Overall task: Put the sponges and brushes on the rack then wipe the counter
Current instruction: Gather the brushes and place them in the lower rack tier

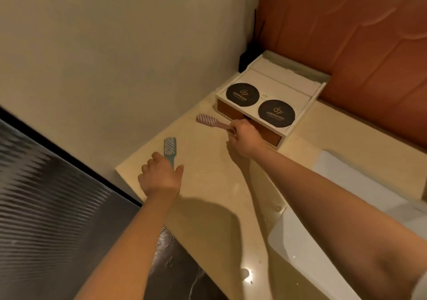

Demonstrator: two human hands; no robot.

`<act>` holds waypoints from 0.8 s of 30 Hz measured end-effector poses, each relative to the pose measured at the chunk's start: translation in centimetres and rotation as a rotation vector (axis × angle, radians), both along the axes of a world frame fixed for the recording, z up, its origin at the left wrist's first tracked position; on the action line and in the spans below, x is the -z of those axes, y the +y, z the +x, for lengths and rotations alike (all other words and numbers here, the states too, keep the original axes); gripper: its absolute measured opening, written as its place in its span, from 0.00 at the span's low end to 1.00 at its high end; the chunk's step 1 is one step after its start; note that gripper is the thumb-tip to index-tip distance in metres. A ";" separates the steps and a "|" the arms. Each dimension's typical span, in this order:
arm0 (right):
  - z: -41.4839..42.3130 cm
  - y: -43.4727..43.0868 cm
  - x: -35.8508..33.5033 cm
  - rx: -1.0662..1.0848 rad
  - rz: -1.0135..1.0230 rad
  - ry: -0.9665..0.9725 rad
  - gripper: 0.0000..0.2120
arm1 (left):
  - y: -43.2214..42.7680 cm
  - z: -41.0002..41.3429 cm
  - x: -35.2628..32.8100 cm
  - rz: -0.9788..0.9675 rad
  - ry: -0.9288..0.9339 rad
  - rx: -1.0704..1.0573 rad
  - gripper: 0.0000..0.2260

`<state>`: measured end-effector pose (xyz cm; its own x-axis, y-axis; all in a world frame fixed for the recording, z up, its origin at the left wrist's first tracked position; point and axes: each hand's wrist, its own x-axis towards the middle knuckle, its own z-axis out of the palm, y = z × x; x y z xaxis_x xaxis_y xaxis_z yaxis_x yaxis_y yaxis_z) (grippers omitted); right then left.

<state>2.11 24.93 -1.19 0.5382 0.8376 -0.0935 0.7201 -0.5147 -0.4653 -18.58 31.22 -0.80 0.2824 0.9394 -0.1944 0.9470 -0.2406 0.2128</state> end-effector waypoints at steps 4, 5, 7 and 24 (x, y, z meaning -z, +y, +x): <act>0.8 0.9 -0.1 0.016 -0.090 -0.009 0.11 | 0.0 -0.1 0.5 -0.041 0.069 -0.006 0.20; 0.8 1.0 0.0 0.015 -0.111 -0.020 0.11 | 0.0 -0.2 0.6 -0.058 0.079 -0.001 0.18; 0.6 1.3 0.3 0.004 -0.154 -0.041 0.11 | 0.1 -0.5 0.8 -0.089 0.074 0.001 0.14; -1.8 -0.1 -0.1 0.071 -0.343 -0.017 0.16 | -1.1 -0.3 0.4 -0.244 0.098 0.045 0.12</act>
<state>0.32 24.83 -1.11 0.5976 0.7195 -0.3537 0.6831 -0.6879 -0.2452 -18.90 30.10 -1.16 0.2911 0.8484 -0.4422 0.9556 -0.2356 0.1771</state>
